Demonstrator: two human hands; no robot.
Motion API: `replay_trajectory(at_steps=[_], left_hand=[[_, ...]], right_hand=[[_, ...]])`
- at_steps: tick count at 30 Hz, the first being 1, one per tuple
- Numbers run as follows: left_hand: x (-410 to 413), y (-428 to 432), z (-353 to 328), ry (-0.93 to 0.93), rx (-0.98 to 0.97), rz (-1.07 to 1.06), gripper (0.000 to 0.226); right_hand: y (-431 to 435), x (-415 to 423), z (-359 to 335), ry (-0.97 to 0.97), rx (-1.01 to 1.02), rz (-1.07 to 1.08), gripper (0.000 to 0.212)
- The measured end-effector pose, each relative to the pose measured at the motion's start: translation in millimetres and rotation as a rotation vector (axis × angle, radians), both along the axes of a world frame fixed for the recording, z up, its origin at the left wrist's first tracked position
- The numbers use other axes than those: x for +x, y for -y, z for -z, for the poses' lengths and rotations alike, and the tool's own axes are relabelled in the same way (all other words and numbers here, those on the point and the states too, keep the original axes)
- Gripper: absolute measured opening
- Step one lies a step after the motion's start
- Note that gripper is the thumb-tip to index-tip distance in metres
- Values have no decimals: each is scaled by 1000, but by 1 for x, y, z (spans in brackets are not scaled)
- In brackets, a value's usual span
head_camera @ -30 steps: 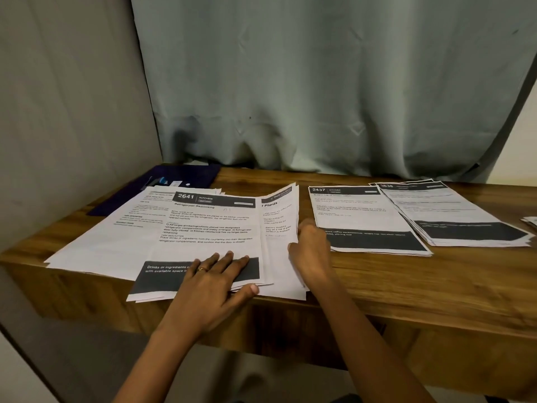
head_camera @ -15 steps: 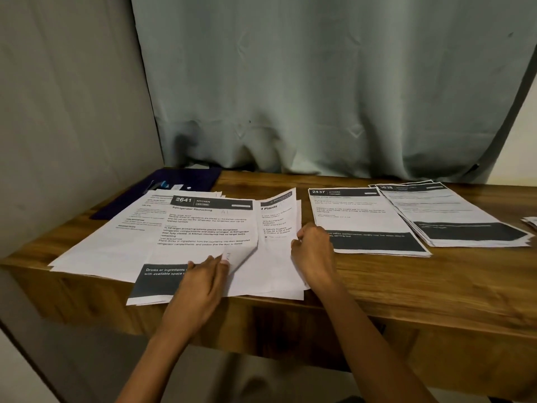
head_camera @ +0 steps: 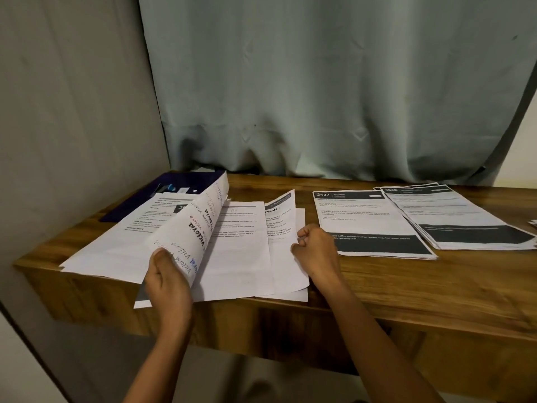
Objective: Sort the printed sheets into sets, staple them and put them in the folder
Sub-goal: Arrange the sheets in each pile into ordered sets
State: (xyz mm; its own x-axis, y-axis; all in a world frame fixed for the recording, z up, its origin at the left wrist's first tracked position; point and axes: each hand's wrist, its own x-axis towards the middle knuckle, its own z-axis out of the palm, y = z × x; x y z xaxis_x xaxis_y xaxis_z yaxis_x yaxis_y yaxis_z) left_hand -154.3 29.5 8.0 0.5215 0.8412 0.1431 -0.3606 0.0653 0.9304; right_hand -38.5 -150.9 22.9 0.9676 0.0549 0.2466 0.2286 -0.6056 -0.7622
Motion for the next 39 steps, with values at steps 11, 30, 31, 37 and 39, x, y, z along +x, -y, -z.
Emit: replay_trajectory(at_steps=[11,30,31,37,39], left_hand=[[-3,11,9,-189,779,199,32],[6,-14,6,-641,1421,600,105],[5,-12,5,-566,1388,559,93],[3,3,6,-209,990,231,34],[4,6,6,-183,867,177,37]], right_hand=[[-1,3,3,-11,44,45,9],[2,-2,3,13,-102,-10,4],[2,-2,3,14,-100,-12,3],[2,-4,1,1,-54,-17,25],[3,-5,-1,-1,-43,-10,27]])
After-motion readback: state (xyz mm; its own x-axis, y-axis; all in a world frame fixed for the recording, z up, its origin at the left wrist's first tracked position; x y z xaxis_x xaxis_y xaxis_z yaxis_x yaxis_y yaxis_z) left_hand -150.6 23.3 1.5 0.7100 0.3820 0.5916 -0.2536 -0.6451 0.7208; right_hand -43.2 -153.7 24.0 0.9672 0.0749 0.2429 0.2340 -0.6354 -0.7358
